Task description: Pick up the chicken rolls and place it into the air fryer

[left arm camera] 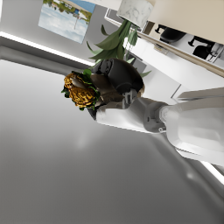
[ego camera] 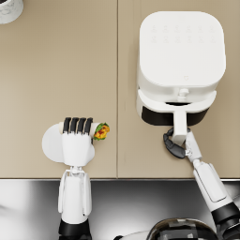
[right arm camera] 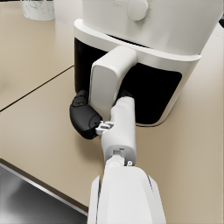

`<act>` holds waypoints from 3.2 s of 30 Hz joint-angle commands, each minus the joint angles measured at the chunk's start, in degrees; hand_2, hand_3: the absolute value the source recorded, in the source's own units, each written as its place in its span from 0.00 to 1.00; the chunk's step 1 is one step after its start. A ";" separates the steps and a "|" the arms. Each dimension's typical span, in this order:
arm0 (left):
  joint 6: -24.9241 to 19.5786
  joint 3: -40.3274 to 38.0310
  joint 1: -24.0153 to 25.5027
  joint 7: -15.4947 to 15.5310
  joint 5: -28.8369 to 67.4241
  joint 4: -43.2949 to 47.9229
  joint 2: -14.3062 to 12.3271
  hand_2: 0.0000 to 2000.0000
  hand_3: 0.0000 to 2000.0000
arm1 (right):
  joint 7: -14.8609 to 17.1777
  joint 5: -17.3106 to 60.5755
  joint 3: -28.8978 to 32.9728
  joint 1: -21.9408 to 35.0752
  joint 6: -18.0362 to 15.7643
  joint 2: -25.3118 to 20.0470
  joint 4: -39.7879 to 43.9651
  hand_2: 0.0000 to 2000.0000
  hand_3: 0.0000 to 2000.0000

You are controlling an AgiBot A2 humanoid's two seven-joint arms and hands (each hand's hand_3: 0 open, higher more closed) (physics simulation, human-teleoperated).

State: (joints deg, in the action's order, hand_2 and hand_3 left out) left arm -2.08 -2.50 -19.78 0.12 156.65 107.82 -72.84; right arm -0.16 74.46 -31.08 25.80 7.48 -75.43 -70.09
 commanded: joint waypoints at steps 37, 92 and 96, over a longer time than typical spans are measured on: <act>-0.54 36.40 -26.97 0.06 0.01 -17.66 -16.81 1.00 1.00 | 0.50 -0.42 -15.27 -18.07 3.73 29.95 -36.74 1.00 1.00; 2.06 5.04 -0.28 -0.12 0.00 7.80 -2.33 0.00 0.00 | 0.44 -0.08 -18.65 15.56 -23.55 5.71 -16.81 1.00 1.00; 2.06 2.64 -1.20 -0.12 0.00 6.64 -2.53 0.00 0.00 | 0.43 -0.07 -18.69 17.71 -24.41 4.66 -12.84 1.00 1.00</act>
State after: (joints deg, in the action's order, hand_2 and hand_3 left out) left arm -0.02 1.01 -20.22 0.00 156.65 114.79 -75.31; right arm 0.20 74.39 -50.14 38.87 -16.96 -59.48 -72.68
